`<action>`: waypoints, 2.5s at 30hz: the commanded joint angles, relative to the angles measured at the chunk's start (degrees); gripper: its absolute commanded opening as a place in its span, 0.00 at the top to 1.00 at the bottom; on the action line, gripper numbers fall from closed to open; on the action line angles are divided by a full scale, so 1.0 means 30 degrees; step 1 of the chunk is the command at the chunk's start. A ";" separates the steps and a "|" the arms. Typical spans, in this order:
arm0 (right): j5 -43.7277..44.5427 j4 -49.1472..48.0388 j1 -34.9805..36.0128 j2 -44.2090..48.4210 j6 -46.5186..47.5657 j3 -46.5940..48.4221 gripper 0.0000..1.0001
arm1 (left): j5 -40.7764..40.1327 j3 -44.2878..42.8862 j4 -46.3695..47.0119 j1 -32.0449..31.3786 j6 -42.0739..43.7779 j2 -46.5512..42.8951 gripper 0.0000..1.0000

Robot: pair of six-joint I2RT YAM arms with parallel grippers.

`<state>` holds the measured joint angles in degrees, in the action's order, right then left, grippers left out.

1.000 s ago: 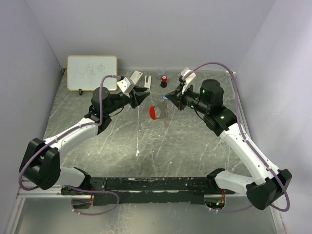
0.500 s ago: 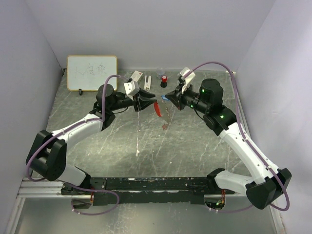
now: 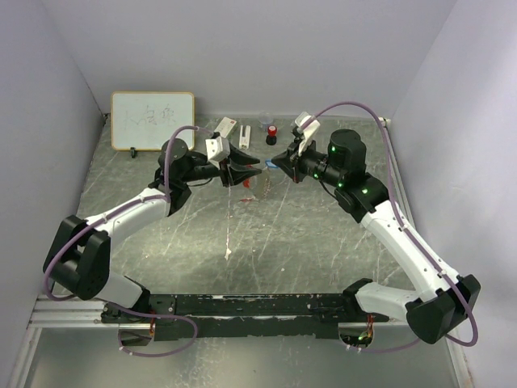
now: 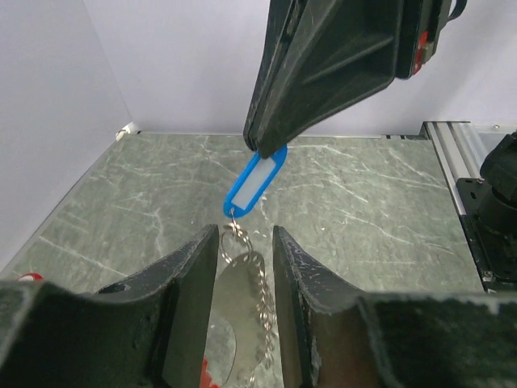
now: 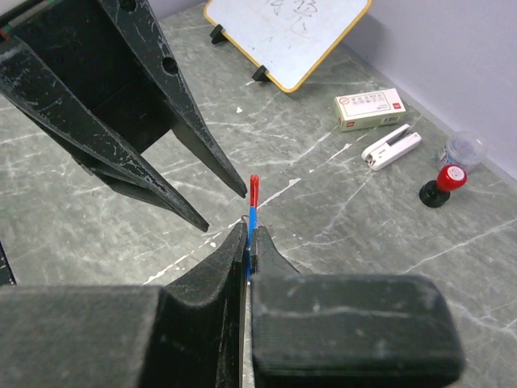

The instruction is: Put the keys on the keyring

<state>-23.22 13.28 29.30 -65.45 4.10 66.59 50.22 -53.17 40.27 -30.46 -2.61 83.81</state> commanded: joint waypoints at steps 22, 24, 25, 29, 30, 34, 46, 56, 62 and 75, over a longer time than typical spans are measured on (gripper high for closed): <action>-0.1767 0.0112 -0.0040 -0.0238 0.0743 0.1048 1.00 | 0.2718 -0.2578 0.0436 -0.0449 0.0020 0.1859 0.56; -0.1836 0.0115 -0.0045 -0.0274 0.0743 0.1063 1.00 | 0.2843 -0.2602 0.0565 -0.0480 -0.0022 0.1896 0.56; -0.1863 0.0115 -0.0066 -0.0299 0.0743 0.1051 1.00 | 0.2964 -0.2631 0.0629 -0.0467 -0.0021 0.1910 0.56; -0.1919 0.0057 -0.0042 -0.0303 0.0745 0.1048 1.00 | 0.3362 -0.2834 0.0509 -0.0533 0.0008 0.2053 0.62; -0.1948 0.0056 -0.0040 -0.0332 0.0751 0.1078 1.00 | 0.3462 -0.2843 0.0546 -0.0540 -0.0043 0.2095 0.65; -0.1956 -0.0001 -0.0062 -0.0367 0.0737 0.1028 1.00 | 0.3944 -0.2837 0.0880 -0.0570 -0.0328 0.2259 0.83; -0.1562 0.0002 -0.0055 -0.0252 0.0523 0.0823 1.00 | 0.3496 -0.2709 0.0518 -0.0570 -0.0212 0.2032 0.93; -0.1731 -0.0656 -0.0072 0.0459 0.0554 -0.0001 0.58 | 0.3408 -0.3043 -0.0151 -0.0512 -0.0153 0.1715 0.93; -0.3378 -0.0835 -0.0233 0.0459 0.1160 -0.0457 0.59 | 0.4472 -0.2961 0.1138 -0.0175 -0.1235 0.1677 0.93; -0.7378 -0.3501 -0.2526 0.0354 -0.0599 -0.1404 0.61 | 0.5730 -0.3631 0.1611 0.0367 -0.2814 0.1736 0.93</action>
<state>-40.93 7.11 22.28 -64.97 4.29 63.18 65.25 -62.22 43.88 -29.65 -10.55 90.21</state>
